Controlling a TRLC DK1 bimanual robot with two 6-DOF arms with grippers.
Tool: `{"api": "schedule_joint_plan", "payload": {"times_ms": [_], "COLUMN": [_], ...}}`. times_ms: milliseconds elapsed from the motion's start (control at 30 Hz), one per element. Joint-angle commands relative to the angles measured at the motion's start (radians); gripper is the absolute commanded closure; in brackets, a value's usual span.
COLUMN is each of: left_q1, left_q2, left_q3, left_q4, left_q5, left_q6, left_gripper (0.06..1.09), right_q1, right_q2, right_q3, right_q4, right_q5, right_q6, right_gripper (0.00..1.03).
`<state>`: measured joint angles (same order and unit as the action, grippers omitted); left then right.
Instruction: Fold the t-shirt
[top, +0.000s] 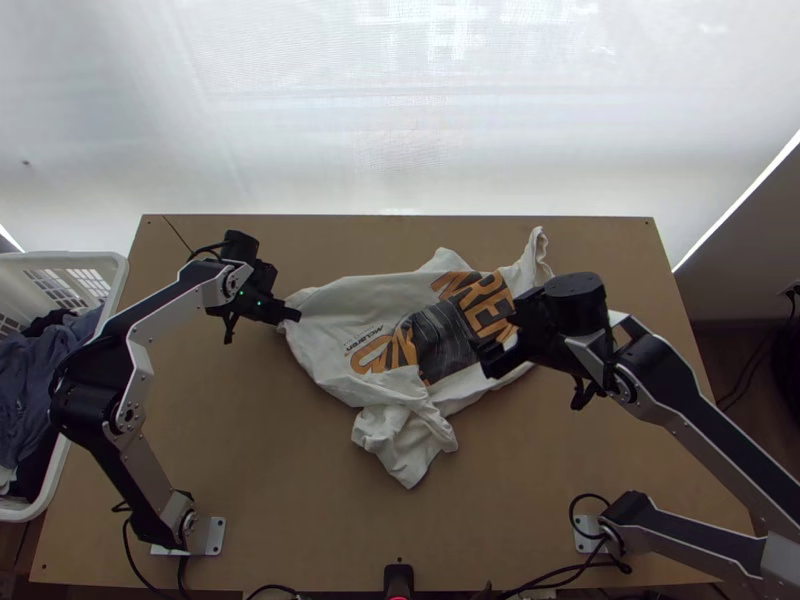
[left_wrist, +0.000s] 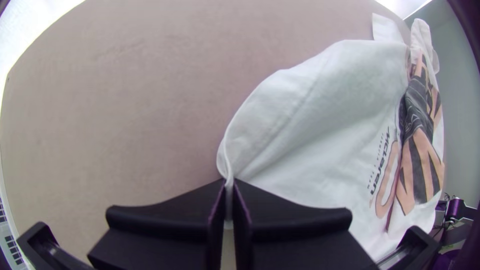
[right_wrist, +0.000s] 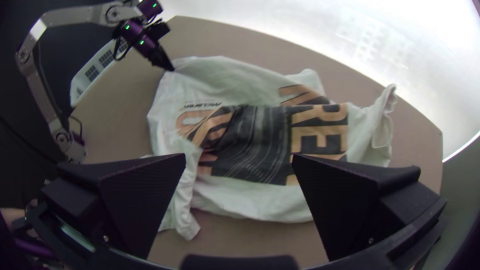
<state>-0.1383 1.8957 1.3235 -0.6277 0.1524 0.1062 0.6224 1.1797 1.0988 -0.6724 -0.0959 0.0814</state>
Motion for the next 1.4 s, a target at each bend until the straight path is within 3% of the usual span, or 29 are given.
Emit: {"api": "schedule_joint_plan", "payload": {"times_ms": [0, 267, 500, 1067, 1367], "left_q1": [-0.011, -0.026, -0.026, -0.018, -0.018], "left_q2": [-0.053, -0.129, -0.155, -0.185, -0.199], "left_q3": [0.029, 0.115, 0.166, 0.187, 0.181], "left_q4": [-0.024, -0.089, -0.116, -0.125, -0.125], "left_q5": [0.015, 0.036, 0.059, 0.087, 0.092], "left_q6": [-0.011, -0.046, -0.072, -0.088, -0.094], "left_gripper": [1.05, 1.05, 1.05, 1.05, 1.05], "right_q1": [0.198, 0.367, 0.508, 0.628, 0.646], "right_q2": [0.003, 0.078, 0.212, 0.336, 0.371], "right_q3": [-0.073, -0.217, -0.26, -0.303, -0.272], "right_q4": [-0.065, 0.007, 0.194, 0.31, 0.31], "right_q5": [-0.084, -0.103, -0.008, 0.136, 0.159], "right_q6": [-0.002, -0.06, -0.077, -0.114, -0.138], "right_gripper": [0.04, 0.04, 0.04, 0.05, 0.05]}}
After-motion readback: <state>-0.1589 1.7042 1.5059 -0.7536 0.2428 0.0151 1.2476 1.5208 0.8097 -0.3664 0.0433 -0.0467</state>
